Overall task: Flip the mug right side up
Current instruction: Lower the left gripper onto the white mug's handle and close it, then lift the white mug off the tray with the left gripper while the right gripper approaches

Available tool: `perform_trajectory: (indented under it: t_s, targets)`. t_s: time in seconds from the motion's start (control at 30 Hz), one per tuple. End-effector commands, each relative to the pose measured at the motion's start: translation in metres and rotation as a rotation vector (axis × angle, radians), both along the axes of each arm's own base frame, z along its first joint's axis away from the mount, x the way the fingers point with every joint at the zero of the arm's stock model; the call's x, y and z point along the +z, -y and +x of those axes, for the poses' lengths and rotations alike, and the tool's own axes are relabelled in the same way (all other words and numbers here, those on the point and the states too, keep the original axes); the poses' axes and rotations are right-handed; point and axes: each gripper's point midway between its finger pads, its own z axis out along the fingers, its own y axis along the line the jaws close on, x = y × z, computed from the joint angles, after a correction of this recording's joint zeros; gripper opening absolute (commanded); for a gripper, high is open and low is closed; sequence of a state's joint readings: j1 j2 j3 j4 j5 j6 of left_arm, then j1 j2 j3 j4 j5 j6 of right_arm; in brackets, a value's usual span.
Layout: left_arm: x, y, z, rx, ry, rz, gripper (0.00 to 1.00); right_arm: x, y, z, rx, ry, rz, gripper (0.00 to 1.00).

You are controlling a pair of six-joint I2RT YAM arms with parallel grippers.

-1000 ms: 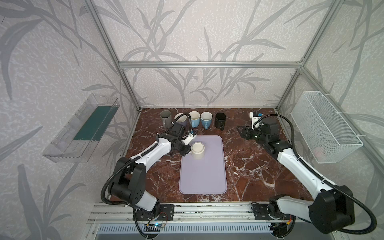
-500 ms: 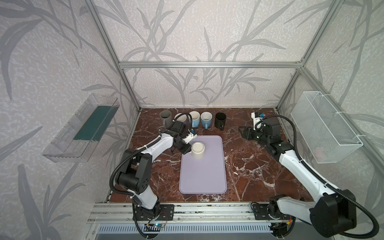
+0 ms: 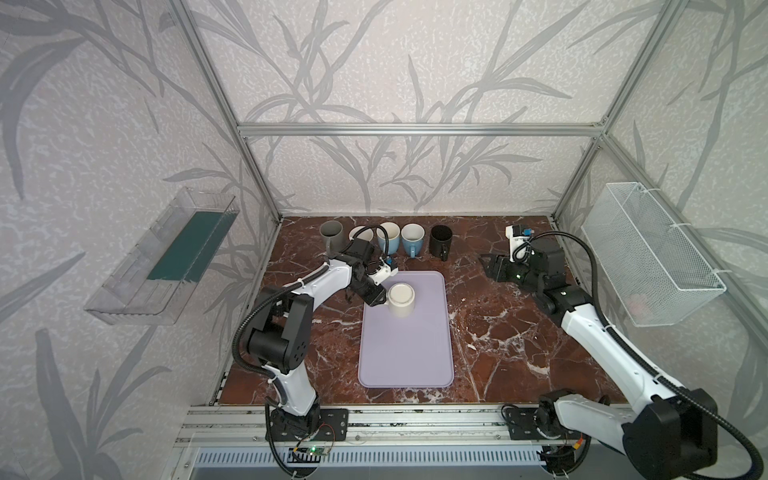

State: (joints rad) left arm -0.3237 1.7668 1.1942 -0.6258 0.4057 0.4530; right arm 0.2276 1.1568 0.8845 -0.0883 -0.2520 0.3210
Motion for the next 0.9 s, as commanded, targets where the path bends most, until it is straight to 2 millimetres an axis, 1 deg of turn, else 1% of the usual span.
perform_trajectory:
  t_s: [0.0,0.2,0.27,0.37,0.57,0.73,0.87]
  targets:
    - [0.013,0.012,-0.005,-0.053,0.010,-0.043,0.35,0.003,0.003,-0.003,-0.007,0.012,-0.006,0.61]
    - [0.016,0.032,-0.016,-0.092,0.014,-0.041,0.35,0.003,0.003,-0.004,-0.006,0.013,-0.003,0.61]
    - [0.013,0.038,-0.023,-0.111,0.003,-0.030,0.34,0.003,0.004,-0.005,-0.008,0.017,-0.005,0.61]
    - [0.011,0.044,-0.028,-0.122,0.005,-0.015,0.34,0.003,0.005,-0.006,-0.011,0.019,-0.006,0.61]
    - [0.010,0.049,-0.028,-0.117,0.013,0.000,0.33,0.003,0.006,-0.008,-0.012,0.019,-0.004,0.61]
    - [0.009,0.048,-0.028,-0.107,0.031,0.041,0.30,0.004,0.006,-0.010,-0.015,0.023,-0.003,0.61]
    - [0.005,0.046,-0.024,-0.082,0.044,0.080,0.27,0.003,0.007,-0.011,-0.018,0.023,0.000,0.61]
